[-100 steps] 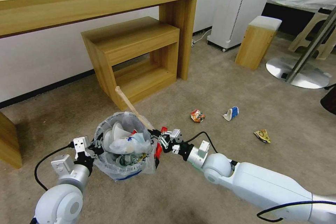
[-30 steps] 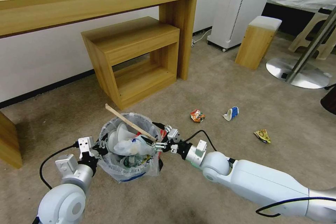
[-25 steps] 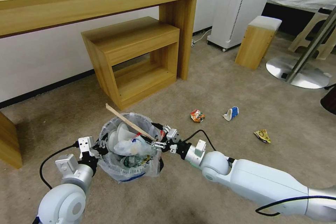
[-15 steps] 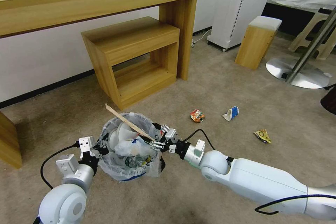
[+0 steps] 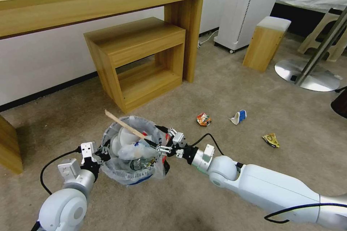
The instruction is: Pick up the trash bin and place the garbage on the floor into it.
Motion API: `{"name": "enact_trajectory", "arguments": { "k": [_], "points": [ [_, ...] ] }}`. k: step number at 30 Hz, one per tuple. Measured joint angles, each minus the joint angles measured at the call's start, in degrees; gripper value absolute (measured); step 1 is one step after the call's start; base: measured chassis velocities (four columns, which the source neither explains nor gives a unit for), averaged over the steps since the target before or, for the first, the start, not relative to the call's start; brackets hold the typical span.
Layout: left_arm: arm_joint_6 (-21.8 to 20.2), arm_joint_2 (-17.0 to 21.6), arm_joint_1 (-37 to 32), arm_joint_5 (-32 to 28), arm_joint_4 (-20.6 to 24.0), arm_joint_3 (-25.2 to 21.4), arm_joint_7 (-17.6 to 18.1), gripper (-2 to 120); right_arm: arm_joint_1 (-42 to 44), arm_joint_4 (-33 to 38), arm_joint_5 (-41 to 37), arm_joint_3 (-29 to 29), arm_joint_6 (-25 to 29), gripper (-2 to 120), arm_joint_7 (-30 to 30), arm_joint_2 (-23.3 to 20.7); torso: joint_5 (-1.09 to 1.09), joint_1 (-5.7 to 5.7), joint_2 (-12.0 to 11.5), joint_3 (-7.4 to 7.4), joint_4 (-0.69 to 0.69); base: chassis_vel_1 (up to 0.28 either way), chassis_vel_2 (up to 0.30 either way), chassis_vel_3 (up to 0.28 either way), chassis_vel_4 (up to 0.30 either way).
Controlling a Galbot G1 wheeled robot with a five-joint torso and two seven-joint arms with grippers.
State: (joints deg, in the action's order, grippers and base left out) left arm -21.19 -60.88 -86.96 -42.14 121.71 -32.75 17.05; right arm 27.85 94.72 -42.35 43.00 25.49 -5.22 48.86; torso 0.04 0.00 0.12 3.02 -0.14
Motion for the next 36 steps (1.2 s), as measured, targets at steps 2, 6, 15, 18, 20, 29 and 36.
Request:
{"name": "enact_trajectory", "arguments": {
  "k": [2, 6, 15, 18, 20, 29, 36],
  "points": [
    [0.0, 0.1, 0.1, 0.0, -0.9, 0.0, -0.2, 0, 0.8, 0.0, 0.6, -1.0, 0.3, 70, 0.0, -0.3, 0.0, 0.0, 0.0, 0.0, -0.01, 0.0, 0.0, 0.0, 0.0],
    [0.0, 0.1, 0.0, 0.2, -1.3, 0.2, -0.5, 0, 1.1, 0.0, 1.3, -1.9, 0.6, 70, -0.1, -0.6, 0.0, 0.0, 0.0, 0.0, 0.0, 0.0, 0.0, 0.0, 0.0],
    [-0.3, 0.7, -0.3, 0.0, -1.3, 0.0, -0.5, 0, 1.0, 0.5, 1.3, -3.2, 1.5, 69, -1.7, -0.8, 0.0, 0.0, 0.0, 0.0, 0.0, 0.0, 0.0, 0.0, 0.0],
    [-1.2, 1.4, -0.6, -1.6, -1.3, 0.0, 0.2, 0, 1.1, 0.8, 1.3, -4.0, 1.7, 69, -1.8, -0.8, 0.0, 0.0, 0.0, 0.0, 0.0, 0.0, 0.0, 0.0, 0.0],
    [-1.3, 1.8, -0.8, -1.6, -1.4, 0.0, 0.4, 0, 1.2, 0.9, 1.3, -4.3, 1.7, 69, -1.8, -0.8, 0.0, 0.0, 0.0, 0.0, -0.01, 0.0, 0.0, 0.0, 0.0],
    [-1.9, 3.8, -0.8, -2.3, -2.3, 0.0, 0.7, 0, 2.9, 2.8, -0.5, -9.0, 0.9, 70, -0.8, -2.0, 0.0, 0.0, 0.0, 0.0, 0.0, 0.0, 0.0, 0.0, 0.0],
    [-1.9, 4.1, -0.4, -2.9, -2.4, -0.3, 0.7, 0, 7.2, 3.5, -7.1, -15.1, -3.6, 81, 5.0, -4.8, 0.01, 0.0, 0.0, 0.0, -0.02, 0.0, 0.0, 0.0, 0.0]
  ]
}}
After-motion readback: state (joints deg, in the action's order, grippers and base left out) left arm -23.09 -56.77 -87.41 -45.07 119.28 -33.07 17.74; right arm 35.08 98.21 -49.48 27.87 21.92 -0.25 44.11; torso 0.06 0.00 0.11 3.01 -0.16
